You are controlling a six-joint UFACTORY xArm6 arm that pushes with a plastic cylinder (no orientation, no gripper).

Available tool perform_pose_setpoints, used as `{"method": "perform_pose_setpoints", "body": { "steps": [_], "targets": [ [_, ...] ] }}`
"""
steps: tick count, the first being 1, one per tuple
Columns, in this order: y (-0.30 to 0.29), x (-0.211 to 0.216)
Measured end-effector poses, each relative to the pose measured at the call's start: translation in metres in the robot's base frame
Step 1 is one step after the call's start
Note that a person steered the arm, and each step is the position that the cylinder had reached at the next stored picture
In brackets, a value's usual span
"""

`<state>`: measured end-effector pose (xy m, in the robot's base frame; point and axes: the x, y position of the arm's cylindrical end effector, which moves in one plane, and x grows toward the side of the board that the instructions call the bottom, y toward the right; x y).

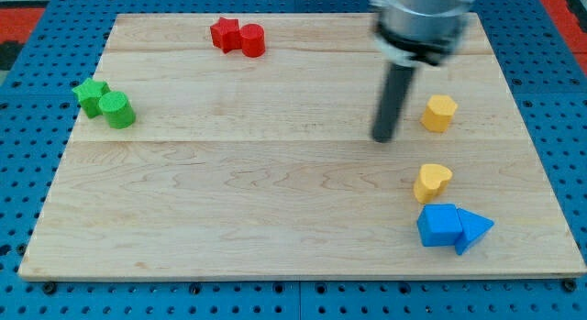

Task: Push the yellow hexagon into the yellow heart

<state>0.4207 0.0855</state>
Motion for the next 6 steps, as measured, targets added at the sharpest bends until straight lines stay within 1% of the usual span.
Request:
{"method": "perform_pose_setpoints", "body": {
  "steps": [1, 2, 3, 4, 5, 6],
  "targets": [
    [0.037, -0.073],
    [0.086, -0.040],
    [0.082, 0.011],
    [0.098, -0.038],
    [0.143, -0.037],
    [0.112, 0.014]
  ]
}}
